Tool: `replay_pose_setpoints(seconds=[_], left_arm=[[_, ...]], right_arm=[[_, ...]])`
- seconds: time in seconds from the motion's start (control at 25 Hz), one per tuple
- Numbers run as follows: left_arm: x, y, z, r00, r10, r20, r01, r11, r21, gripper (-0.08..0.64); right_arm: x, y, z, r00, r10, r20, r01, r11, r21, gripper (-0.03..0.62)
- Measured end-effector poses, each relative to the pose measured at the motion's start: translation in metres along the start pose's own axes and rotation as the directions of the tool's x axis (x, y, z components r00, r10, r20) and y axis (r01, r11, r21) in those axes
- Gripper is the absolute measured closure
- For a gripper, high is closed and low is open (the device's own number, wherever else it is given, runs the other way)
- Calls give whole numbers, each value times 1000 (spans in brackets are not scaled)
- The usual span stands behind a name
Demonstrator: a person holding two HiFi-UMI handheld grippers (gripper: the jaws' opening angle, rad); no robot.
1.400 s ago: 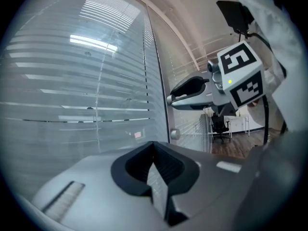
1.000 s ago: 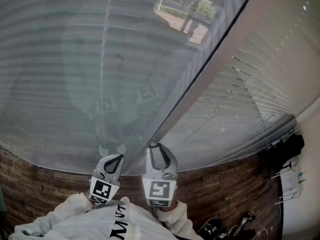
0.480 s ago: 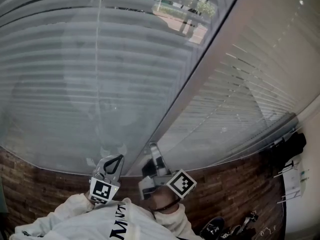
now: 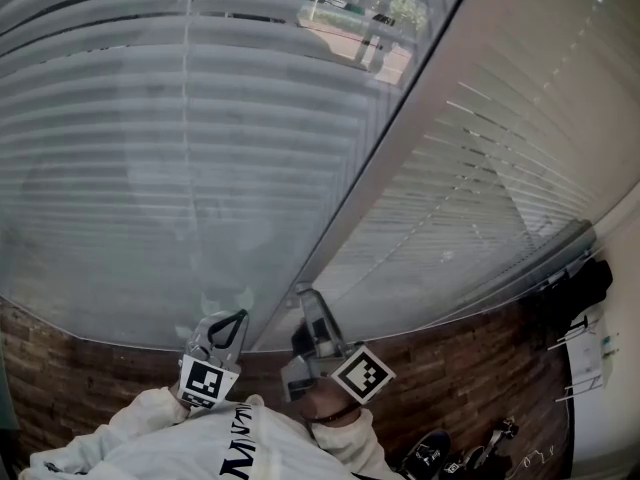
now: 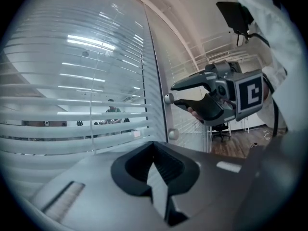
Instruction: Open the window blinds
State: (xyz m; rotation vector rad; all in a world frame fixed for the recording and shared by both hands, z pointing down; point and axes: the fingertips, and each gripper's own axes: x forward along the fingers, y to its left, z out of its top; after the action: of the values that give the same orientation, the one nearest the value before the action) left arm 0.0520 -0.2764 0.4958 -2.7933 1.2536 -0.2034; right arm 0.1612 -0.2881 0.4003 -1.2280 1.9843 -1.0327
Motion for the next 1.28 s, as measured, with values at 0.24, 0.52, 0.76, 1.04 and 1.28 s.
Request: replay_pose_setpoints(seconds=[0.24, 0.52, 0.76, 1.04, 1.28], left_arm=[[0, -3, -1, 1000, -11, -4, 11, 1000, 0, 560], [2, -4, 0, 1000, -16, 0, 16, 1000, 1, 560], [1, -3, 1, 1000, -10, 1, 10, 1000, -1, 560], [1, -2, 0, 1000, -1, 1, 1, 1000, -5, 560], [2, -1, 2, 1000, 0, 2, 0, 1000, -2, 560]], right_arm=[[-7, 19, 2, 998, -38, -41, 16, 894, -447, 447], [-3, 24, -11, 982, -184, -36, 57, 472, -880, 448], [7, 28, -29, 961, -276, -10, 15, 89, -996, 449], [13, 15, -34, 917, -389, 84, -21, -257, -966, 458], [15, 16, -33, 920, -385, 70, 5, -168, -986, 465]])
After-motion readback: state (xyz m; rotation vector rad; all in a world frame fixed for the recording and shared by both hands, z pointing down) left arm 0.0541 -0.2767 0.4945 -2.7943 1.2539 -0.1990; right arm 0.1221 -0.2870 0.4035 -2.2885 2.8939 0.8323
